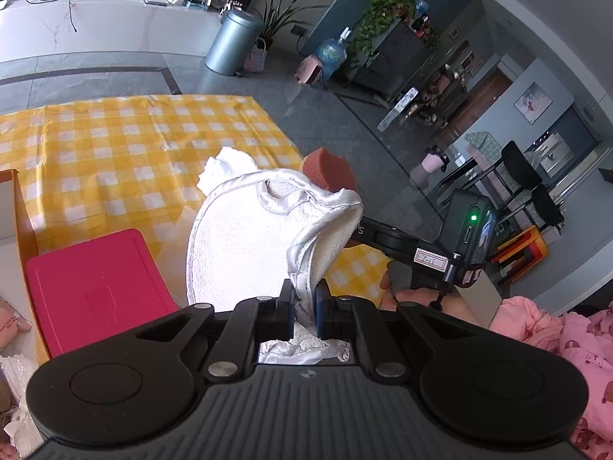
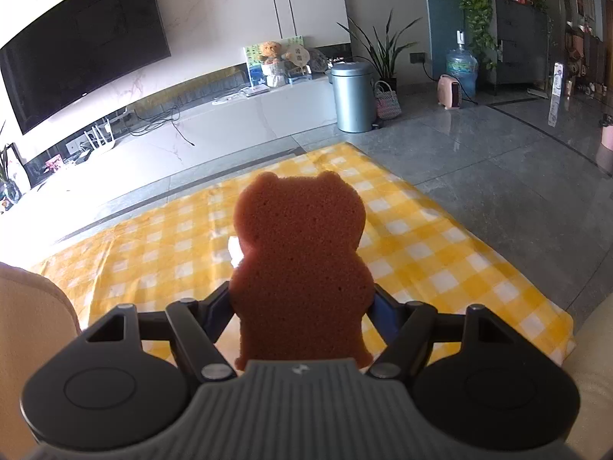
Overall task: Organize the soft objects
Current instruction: 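Grasp and lift the white terry bib with the left tool while the right holds the sponge, then carry the brown sponge and white bib in both tools over the white box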
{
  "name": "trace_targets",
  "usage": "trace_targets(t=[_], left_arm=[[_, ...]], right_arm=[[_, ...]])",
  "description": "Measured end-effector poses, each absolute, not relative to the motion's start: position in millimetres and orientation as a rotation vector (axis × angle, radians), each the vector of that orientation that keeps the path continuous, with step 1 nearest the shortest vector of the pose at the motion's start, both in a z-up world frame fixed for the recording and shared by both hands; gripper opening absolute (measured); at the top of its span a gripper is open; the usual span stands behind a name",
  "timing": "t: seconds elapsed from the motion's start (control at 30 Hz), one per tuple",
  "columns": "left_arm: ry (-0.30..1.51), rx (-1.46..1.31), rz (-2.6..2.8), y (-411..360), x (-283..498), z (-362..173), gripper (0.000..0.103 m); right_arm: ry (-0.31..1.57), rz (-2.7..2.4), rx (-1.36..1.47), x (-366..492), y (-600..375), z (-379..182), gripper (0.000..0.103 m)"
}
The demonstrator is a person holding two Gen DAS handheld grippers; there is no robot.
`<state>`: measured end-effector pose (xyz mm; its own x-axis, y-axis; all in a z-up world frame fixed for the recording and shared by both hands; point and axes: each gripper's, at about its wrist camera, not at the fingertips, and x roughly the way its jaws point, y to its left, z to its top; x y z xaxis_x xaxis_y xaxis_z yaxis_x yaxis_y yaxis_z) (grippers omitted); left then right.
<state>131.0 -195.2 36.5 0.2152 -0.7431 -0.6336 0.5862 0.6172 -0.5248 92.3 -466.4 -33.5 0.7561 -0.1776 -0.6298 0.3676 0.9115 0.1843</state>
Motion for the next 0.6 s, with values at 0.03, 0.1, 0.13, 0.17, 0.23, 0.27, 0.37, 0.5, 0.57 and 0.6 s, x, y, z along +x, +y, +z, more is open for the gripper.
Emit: trace_targets(t=[0.03, 0.1, 0.13, 0.17, 0.23, 0.27, 0.37, 0.5, 0.57, 0.6], left_arm=[[0.969, -0.203, -0.913, -187.8, 127.9, 37.9, 0.011], [0.932, -0.233, -0.891, -173.6, 122.3, 39.7, 0.011], [0.916, -0.260, -0.883, -163.2, 121.3, 38.3, 0.011], [0.903, -0.281, -0.873, -154.2, 119.6, 38.3, 0.011], [0.878, -0.323, -0.859, -137.8, 120.3, 35.6, 0.011], [0.870, -0.346, -0.852, -130.2, 121.2, 34.2, 0.011], [0.846, -0.417, -0.822, -103.9, 122.1, 31.7, 0.011], [0.793, -0.463, -0.757, -70.8, 117.6, 30.6, 0.011], [0.763, -0.467, -0.715, -53.6, 114.0, 30.6, 0.011], [0.750, -0.465, -0.690, -45.9, 110.6, 30.4, 0.011]], right_arm=[[0.640, -0.291, 0.307, 92.0, -463.2, -31.0, 0.072], [0.624, -0.264, 0.309, 91.2, -457.5, -25.9, 0.072], [0.611, -0.245, 0.310, 90.3, -452.7, -22.1, 0.072], [0.602, -0.228, 0.313, 89.9, -450.0, -19.4, 0.072], [0.581, -0.192, 0.320, 88.9, -443.5, -13.4, 0.072], [0.572, -0.180, 0.320, 88.5, -440.5, -10.9, 0.072], [0.543, -0.120, 0.319, 87.3, -426.2, -1.1, 0.072], [0.503, -0.002, 0.309, 84.6, -399.6, 13.9, 0.072], [0.484, 0.070, 0.301, 84.4, -382.3, 21.2, 0.072], [0.473, 0.112, 0.296, 84.7, -371.5, 25.3, 0.072]])
